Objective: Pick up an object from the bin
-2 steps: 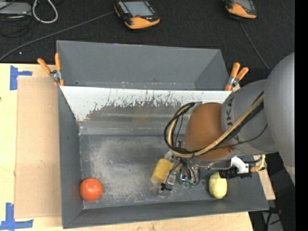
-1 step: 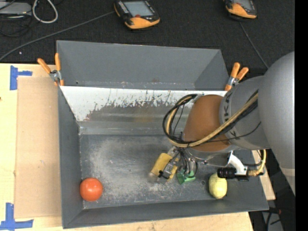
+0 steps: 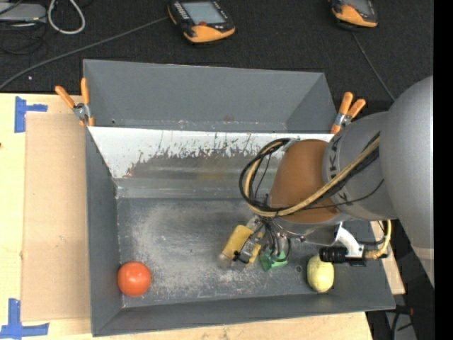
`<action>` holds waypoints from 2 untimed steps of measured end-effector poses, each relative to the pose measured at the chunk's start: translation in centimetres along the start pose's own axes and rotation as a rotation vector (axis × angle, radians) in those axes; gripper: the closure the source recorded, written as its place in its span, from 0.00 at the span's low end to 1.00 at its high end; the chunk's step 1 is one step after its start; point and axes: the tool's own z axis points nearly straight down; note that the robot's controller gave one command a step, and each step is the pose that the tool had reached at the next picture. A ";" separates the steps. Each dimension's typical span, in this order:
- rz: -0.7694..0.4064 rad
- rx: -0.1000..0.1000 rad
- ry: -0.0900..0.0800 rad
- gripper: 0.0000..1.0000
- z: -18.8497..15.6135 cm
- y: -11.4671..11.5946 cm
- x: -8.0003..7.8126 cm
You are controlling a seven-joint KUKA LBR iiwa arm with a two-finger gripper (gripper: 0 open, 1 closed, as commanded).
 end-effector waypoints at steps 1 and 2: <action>-0.002 0.004 0.005 1.00 -2.7 -0.2 0.2; -0.002 0.001 0.000 1.00 -4.7 -0.1 0.0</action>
Offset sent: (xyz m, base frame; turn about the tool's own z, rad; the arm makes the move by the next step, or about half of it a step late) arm -0.0024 -0.0004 0.0095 -0.0004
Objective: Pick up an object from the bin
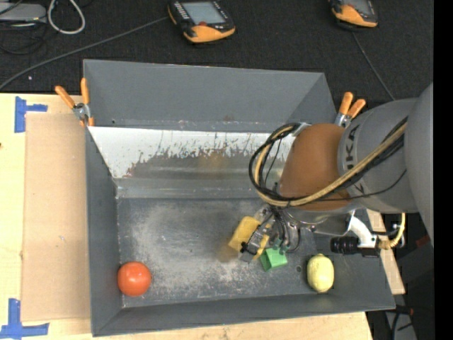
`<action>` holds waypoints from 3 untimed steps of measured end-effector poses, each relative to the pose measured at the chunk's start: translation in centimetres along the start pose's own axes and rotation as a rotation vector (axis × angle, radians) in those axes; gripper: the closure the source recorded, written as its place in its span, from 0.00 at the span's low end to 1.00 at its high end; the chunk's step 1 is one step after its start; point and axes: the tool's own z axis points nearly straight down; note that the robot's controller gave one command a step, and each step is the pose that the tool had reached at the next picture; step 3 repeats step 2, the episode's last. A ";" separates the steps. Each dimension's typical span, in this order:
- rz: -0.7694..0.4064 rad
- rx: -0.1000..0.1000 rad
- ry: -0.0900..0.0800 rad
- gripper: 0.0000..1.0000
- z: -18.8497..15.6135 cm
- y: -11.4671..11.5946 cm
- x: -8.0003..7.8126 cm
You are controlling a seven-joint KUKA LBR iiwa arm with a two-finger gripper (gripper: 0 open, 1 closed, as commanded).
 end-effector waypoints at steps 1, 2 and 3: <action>-0.001 0.002 0.003 1.00 -2.2 -0.1 0.1; -0.003 0.002 0.004 1.00 -4.0 -0.1 0.1; -0.003 0.002 0.004 1.00 -4.0 -0.1 0.1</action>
Offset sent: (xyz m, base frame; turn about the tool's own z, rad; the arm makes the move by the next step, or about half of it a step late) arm -0.0011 -0.0001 0.0544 -0.0010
